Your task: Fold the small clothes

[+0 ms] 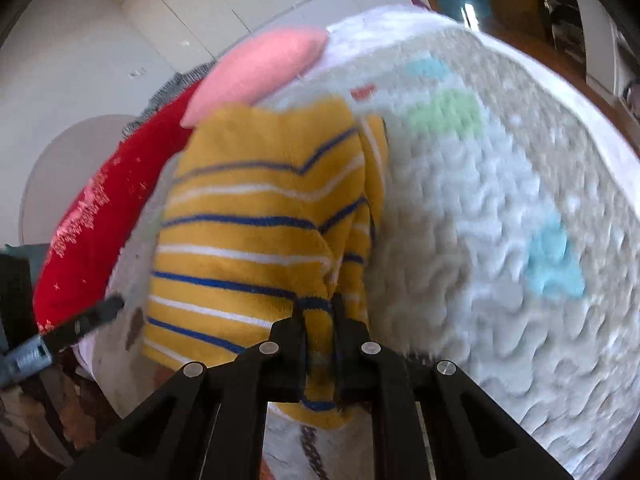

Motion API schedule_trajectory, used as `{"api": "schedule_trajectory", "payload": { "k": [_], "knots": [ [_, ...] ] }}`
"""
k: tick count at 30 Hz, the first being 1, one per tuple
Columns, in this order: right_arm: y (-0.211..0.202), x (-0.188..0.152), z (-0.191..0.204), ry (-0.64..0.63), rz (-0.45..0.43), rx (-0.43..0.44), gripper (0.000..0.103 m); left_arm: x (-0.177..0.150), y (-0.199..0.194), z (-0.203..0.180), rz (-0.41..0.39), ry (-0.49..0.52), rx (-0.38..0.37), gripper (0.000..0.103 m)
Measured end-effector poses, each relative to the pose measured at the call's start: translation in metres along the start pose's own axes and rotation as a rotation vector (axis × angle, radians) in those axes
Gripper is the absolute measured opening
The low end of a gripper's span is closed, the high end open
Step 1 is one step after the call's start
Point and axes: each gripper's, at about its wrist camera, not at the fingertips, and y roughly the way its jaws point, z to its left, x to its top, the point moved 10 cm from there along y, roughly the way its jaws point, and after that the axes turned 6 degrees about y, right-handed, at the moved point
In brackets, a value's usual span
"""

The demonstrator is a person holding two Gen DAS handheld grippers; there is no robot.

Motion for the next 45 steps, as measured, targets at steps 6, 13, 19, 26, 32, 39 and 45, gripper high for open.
{"api": "schedule_trajectory", "payload": {
  "k": [6,13,19,26,32,39,45],
  "knots": [
    [-0.012,0.004,0.010,-0.030,-0.046,0.053,0.015,-0.011,0.034,0.005,0.084,0.000,0.005,0.067],
    [-0.026,0.057,0.022,-0.027,-0.188,0.036,0.034,-0.011,0.026,-0.002,0.068,0.057,0.048,0.067],
    [0.032,0.075,0.004,-0.101,-0.115,-0.199,0.035,-0.014,0.007,-0.011,0.028,0.098,0.059,0.067],
    [-0.015,0.069,-0.004,-0.035,-0.250,-0.186,0.041,-0.031,-0.022,-0.007,-0.025,0.094,0.088,0.071],
    [-0.038,0.037,-0.003,-0.026,-0.256,-0.163,0.054,-0.045,-0.037,-0.004,-0.049,0.064,0.089,0.075],
    [-0.048,0.026,-0.011,0.009,-0.245,-0.164,0.070,-0.038,-0.049,0.014,-0.051,0.032,0.092,0.080],
    [-0.042,0.031,-0.017,0.044,-0.209,-0.106,0.076,-0.022,-0.043,0.040,-0.061,-0.041,0.048,0.081]
  ]
}}
